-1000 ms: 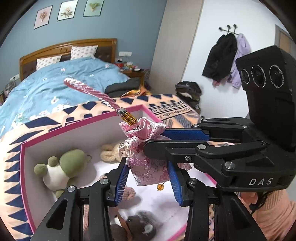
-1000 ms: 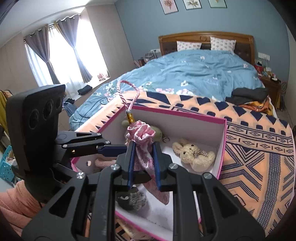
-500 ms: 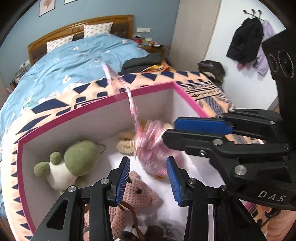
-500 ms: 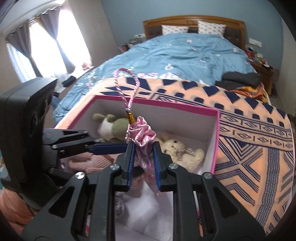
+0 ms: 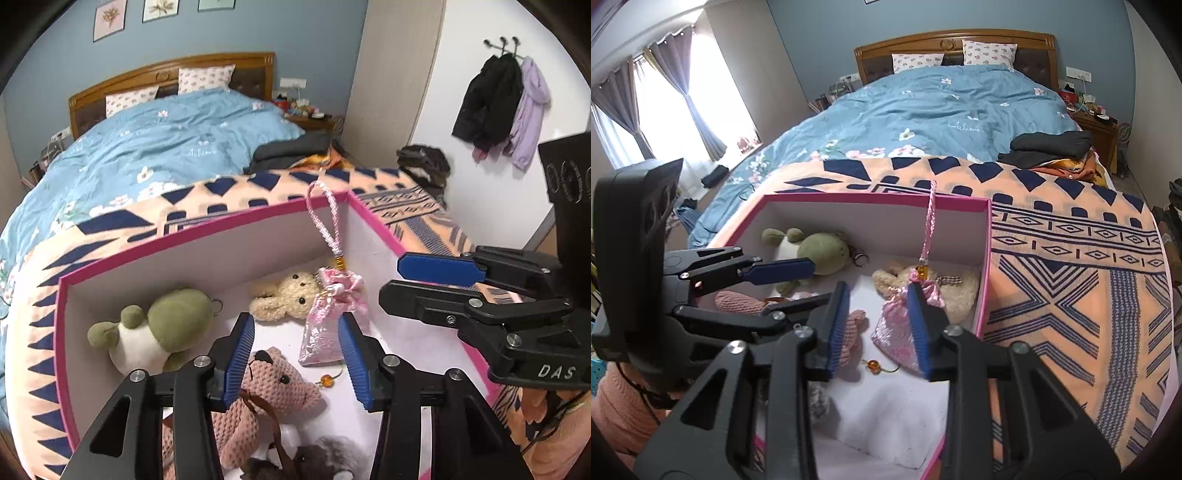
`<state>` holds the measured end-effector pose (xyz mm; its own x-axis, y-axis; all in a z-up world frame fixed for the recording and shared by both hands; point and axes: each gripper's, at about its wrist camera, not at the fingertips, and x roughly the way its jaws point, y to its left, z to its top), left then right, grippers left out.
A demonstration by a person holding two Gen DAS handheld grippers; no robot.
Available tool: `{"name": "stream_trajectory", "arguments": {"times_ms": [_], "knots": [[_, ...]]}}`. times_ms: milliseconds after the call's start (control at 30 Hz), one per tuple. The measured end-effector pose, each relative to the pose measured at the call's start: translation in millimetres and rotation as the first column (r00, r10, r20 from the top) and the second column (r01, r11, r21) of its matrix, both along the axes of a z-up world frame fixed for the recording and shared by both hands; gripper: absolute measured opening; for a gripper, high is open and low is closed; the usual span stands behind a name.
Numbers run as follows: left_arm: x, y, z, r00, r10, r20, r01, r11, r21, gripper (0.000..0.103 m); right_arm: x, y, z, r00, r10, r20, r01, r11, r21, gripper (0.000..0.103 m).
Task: Organize objects
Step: 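Carry the pink pouch into the pink box and open the right tool, then move the right tool down to the yellow tissue pack beside the box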
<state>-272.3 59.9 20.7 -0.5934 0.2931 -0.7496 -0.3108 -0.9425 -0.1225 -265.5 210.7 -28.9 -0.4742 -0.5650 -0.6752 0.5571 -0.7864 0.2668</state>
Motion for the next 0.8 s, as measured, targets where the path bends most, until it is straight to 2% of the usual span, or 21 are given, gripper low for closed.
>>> {"name": "stream_trajectory", "arguments": {"times_ms": [200,333,567,700,800], "knots": [[40.0,-6.3,17.6,0.995,-0.025,-0.092,0.028,0.999,0.033,0.057,31.5,14.5,11.7,0.999,0.022,-0.047,-0.025,0.998,-0.06,0.04],[72.3,-9.0,24.8,0.987,-0.051,-0.153,0.057,0.998,0.037,0.057,61.2,23.8,17.1,0.996,0.043,-0.084,-0.05,0.996,-0.08,0.041],[137.7,-8.6,32.3,0.951,-0.128,-0.282,0.138,0.99,0.018,0.062,124.4,31.1,13.7,0.982,0.12,-0.143,-0.129,0.99,-0.053,0.041],[163.1,-8.0,21.1,0.945,-0.171,-0.278,0.189,0.981,0.039,0.062,145.0,31.1,-2.2,0.983,0.138,-0.123,-0.143,0.989,-0.038,0.042],[172.3,-6.5,-1.8,0.956,-0.187,-0.225,0.201,0.978,0.045,0.062,153.1,28.5,-20.3,0.986,0.137,-0.096,-0.139,0.99,-0.016,0.042]]}}
